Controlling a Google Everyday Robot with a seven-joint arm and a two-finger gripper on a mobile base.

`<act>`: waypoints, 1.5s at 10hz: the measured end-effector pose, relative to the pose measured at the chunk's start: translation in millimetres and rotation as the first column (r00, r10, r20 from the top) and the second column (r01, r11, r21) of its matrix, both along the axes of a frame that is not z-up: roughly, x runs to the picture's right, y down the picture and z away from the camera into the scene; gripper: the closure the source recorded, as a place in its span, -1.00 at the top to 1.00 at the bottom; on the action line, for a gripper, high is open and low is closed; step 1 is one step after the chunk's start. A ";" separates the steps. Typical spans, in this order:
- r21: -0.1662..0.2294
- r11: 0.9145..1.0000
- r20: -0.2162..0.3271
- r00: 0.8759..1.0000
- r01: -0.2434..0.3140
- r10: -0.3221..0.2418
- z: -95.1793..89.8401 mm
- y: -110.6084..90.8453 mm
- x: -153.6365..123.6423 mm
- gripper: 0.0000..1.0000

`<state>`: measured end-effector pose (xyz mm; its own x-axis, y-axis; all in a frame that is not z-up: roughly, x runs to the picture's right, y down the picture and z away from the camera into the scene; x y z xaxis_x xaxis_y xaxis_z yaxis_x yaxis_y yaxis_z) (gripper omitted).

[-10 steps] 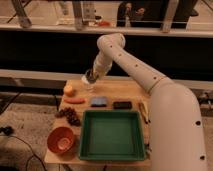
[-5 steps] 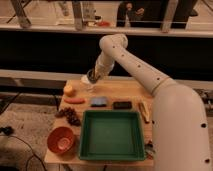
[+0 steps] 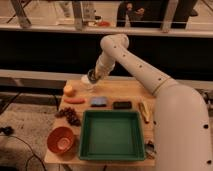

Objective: Stack cups into tray

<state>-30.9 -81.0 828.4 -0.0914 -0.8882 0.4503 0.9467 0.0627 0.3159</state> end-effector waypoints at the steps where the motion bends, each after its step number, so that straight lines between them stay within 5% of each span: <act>1: 0.000 1.000 0.003 1.000 0.005 -0.005 -0.8 1.4 -0.6 -1.00; 15: 0.020 1.000 0.023 1.000 0.005 -0.006 -24.5 13.7 16.9 -1.00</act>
